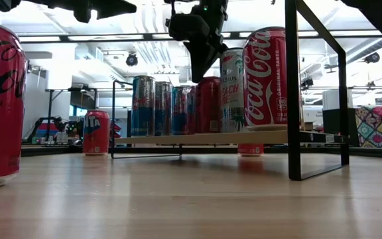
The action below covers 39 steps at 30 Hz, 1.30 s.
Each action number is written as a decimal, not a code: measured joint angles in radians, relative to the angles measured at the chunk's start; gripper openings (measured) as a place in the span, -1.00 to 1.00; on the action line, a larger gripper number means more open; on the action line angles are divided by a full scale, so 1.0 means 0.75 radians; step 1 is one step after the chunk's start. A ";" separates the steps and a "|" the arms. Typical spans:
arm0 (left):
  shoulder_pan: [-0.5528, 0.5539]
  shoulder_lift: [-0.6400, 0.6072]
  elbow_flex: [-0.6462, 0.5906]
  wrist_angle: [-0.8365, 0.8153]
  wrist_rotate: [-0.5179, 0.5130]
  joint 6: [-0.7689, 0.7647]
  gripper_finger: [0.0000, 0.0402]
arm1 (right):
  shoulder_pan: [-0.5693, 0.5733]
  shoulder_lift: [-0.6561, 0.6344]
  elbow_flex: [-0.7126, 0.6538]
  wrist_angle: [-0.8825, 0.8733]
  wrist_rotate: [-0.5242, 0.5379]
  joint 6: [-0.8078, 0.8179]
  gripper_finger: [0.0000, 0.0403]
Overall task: Place canned beverage on shelf
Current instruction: Put the right soda can on the shelf
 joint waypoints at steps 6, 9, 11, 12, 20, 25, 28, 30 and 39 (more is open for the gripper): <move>0.000 0.000 0.000 0.000 0.000 0.000 -1.00 | -0.017 0.000 0.000 -0.005 0.001 0.013 -0.96; -0.001 0.000 0.000 0.000 0.000 0.000 -1.00 | -0.023 0.000 0.000 -0.011 0.002 0.017 -0.96; 0.000 0.000 0.000 -0.001 0.000 0.000 -1.00 | -0.026 0.000 0.000 -0.013 0.001 0.016 -0.96; 0.000 0.000 0.000 -0.001 0.000 0.000 -1.00 | -0.026 0.000 0.000 -0.013 0.001 0.016 -0.96; 0.000 0.000 0.000 -0.002 0.000 0.000 -1.00 | -0.030 0.000 -0.001 -0.039 0.002 0.016 -0.96; -0.001 0.000 0.000 -0.002 0.000 0.000 -1.00 | -0.032 0.000 -0.001 -0.039 0.023 0.014 -0.96; 0.000 0.000 0.000 -0.002 0.000 0.000 -1.00 | -0.033 0.000 -0.001 -0.040 0.036 -0.004 -0.96; -0.001 0.000 0.000 -0.002 0.000 0.000 -1.00 | -0.033 -0.003 -0.001 -0.040 0.036 -0.010 -0.96; -0.001 0.000 -0.001 -0.007 -0.001 0.000 -1.00 | -0.032 -0.025 0.055 -0.091 0.035 0.005 -0.96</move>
